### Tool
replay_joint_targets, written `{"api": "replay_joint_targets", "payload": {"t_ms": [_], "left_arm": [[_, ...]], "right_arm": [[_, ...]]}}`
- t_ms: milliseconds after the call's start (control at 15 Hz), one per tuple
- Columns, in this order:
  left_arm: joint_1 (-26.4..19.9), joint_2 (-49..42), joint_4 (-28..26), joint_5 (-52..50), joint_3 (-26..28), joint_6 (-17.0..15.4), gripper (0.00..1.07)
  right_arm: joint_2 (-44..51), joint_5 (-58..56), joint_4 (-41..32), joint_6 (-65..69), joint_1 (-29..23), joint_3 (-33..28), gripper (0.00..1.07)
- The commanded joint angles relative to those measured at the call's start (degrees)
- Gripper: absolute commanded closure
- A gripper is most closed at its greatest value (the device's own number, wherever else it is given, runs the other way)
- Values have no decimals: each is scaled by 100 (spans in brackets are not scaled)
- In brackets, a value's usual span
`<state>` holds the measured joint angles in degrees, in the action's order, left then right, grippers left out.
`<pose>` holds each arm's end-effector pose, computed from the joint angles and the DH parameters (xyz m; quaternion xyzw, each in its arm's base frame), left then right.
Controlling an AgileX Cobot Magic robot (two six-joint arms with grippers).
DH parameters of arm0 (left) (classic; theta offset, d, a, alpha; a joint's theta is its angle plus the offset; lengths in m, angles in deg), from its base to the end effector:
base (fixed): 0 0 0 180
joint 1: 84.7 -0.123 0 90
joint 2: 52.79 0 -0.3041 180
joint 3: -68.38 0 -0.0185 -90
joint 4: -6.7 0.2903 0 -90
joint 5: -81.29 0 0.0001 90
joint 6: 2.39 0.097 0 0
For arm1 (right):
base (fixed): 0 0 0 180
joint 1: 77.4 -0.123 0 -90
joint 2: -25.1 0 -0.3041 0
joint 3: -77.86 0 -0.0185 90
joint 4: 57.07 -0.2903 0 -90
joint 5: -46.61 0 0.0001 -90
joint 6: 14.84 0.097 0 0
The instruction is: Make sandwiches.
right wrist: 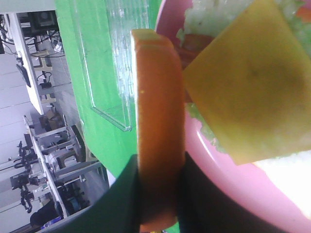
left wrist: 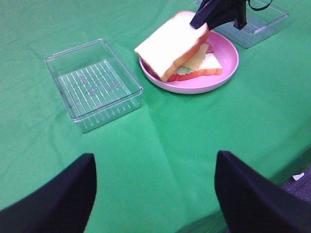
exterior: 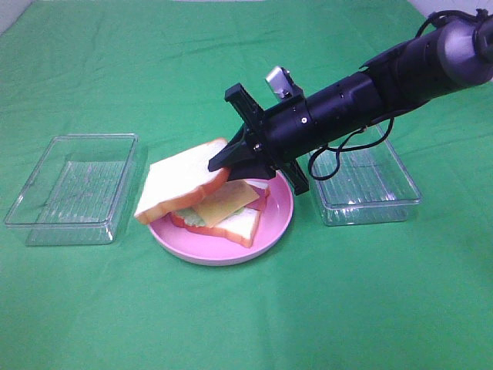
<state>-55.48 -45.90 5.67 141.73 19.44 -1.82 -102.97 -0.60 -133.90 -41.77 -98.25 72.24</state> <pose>0.0122 -0.0086 0.2948 0.2187 0.8206 -0.1393 0.5093 0.3926 0.2238 0.1181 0.0719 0.8888 0.4523 0.0179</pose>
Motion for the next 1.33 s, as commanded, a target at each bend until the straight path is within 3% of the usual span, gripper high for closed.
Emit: {"api": "replay_joint_targets", "payload": {"t_ms": [67, 333, 400, 733, 867, 1200, 1333], "left_arm": [[17, -103, -46, -57, -17, -6, 40], [17, -103, -46, -57, -17, -6, 40], [17, -103, -46, -57, -17, -6, 40], [17, -103, -46, -57, -17, -6, 40], [17, -103, -46, -57, -17, -6, 40], [17, -103, -46, -57, -17, -6, 40], [17, -103, -46, -57, -17, -6, 40]], "right_arm": [[0, 69, 97, -11, 6, -6, 103], [0, 23, 430, 74, 6, -6, 56], [0, 23, 493, 74, 6, -6, 51], [201, 23, 1352, 321, 11, -6, 45], [487, 17, 2956, 1192, 11, 6, 41], [1324, -533, 5071, 2108, 11, 6, 41], [2275, -1175, 5919, 2280, 11, -6, 41]]}}
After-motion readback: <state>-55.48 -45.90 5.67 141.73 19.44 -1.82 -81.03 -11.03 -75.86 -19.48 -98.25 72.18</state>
